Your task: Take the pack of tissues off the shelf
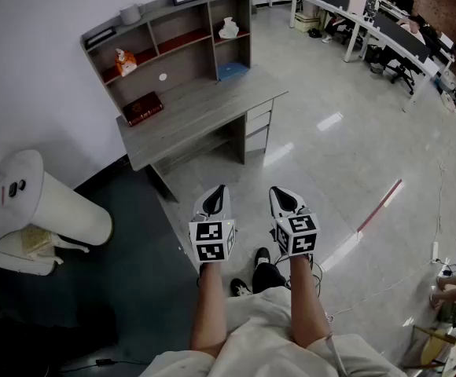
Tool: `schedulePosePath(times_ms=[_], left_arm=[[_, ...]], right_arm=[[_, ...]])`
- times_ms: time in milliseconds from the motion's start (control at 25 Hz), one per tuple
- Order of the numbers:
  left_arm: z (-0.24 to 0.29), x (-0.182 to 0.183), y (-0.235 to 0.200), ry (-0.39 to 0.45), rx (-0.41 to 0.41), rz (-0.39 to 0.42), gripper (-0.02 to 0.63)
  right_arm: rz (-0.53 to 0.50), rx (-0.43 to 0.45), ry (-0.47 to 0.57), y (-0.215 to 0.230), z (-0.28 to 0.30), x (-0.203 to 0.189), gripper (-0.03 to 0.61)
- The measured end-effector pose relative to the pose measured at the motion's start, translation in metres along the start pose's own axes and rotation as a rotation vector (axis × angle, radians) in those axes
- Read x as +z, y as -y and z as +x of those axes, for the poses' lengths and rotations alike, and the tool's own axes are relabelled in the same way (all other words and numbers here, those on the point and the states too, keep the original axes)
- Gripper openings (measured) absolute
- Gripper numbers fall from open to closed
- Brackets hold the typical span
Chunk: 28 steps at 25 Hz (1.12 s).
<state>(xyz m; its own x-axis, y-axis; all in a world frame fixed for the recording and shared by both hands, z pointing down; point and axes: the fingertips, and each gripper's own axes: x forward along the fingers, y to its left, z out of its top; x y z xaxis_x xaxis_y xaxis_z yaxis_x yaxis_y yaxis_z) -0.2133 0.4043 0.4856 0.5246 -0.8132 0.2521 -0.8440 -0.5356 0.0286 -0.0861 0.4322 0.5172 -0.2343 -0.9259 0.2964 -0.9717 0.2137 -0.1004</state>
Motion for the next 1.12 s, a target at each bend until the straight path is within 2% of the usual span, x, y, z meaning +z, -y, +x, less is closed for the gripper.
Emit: schedulePosePath(times_ms=[400,560,1120], left_arm=[[0.015,-0.001,-0.012,-0.001,0.012,-0.004,0.009],[0.024,0.006,-0.022,0.008,0.021,-0.003,0.009],[0.086,0.025,-0.041,-0.008,0.014,0.002,0.009]], right_arm=[[0.003,-0.017,0.004,0.013,0.019,0.004,0.014],[0.020,-0.013,0.040,0.015,0.032,0.017,0.015],[0.039,-0.003,0.048,0.044,0.089,0.044,0.015]])
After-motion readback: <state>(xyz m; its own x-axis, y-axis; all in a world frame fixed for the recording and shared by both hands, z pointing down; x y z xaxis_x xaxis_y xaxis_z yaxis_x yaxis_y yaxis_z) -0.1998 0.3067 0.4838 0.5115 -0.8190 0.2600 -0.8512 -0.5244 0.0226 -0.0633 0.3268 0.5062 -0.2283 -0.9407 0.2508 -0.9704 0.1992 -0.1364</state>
